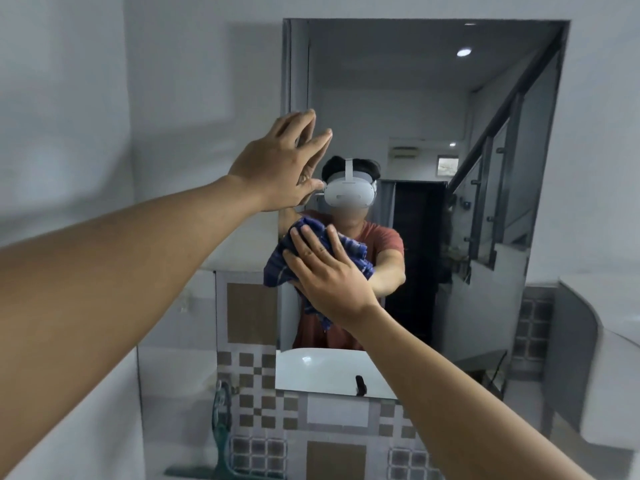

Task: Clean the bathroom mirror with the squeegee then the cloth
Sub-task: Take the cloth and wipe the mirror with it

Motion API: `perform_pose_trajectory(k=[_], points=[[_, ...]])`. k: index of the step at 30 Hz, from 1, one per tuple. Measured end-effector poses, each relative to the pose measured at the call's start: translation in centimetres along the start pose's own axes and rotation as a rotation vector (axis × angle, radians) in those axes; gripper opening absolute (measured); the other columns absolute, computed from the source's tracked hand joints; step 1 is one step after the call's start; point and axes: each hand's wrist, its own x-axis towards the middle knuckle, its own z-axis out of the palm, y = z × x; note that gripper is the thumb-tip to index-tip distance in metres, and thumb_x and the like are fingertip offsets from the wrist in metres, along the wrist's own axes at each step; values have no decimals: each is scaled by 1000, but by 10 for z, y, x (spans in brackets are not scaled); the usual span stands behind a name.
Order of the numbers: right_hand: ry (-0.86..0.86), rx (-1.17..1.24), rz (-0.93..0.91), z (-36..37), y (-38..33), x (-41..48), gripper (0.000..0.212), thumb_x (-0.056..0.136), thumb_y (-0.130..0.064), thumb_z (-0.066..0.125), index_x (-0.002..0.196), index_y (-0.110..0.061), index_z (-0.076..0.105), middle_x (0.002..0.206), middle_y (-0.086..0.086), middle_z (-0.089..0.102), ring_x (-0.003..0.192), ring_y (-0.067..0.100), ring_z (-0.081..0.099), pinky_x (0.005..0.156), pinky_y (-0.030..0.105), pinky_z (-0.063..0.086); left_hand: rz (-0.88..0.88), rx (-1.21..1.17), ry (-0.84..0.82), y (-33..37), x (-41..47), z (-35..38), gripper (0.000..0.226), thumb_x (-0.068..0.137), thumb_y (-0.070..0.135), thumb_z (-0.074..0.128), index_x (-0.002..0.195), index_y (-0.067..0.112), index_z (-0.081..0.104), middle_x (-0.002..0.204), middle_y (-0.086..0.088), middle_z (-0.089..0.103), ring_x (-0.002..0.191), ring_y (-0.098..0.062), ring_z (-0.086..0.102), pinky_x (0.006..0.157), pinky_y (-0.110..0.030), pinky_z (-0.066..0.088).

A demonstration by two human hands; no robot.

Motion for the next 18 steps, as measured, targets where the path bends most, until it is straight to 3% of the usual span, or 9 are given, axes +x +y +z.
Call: perform_pose_trajectory(k=[3,7,11,15,18], points=[[-60,13,-131,9,-9,-10,39,104,-22,46,139,-9,54,157,17,40,149,33,29,119,61,19,10,4,9,0,0,1,84,88,57,63,157,22,29,165,-14,21,152,-35,19,92,-61,55],[-201,5,-270,2,-3,-28,49,103,-26,26,144,-11,49,160,13,35,152,29,24,124,56,8,9,-16,30,1,-1,4,85,89,56,64,158,22,29,166,-14,20,153,-35,17,99,-60,53],[-212,-26,-226,-13,19,-45,53,103,-30,28,151,-11,42,161,12,34,151,27,25,123,53,8,-1,-90,64,5,-4,12,81,91,45,66,158,20,29,167,-15,17,156,-33,13,112,-57,43],[-193,-54,-136,-29,48,-61,53,108,-36,23,152,-12,39,160,11,35,151,27,27,124,54,15,-5,-133,86,9,-6,15,79,91,38,68,157,18,31,167,-16,18,156,-34,13,111,-59,40],[-177,-90,-46,-39,65,-73,53,107,-40,35,153,-13,38,161,10,33,152,25,24,124,53,14,-14,-136,93,12,-8,14,77,92,37,68,157,16,32,166,-18,18,156,-36,13,113,-60,39]])
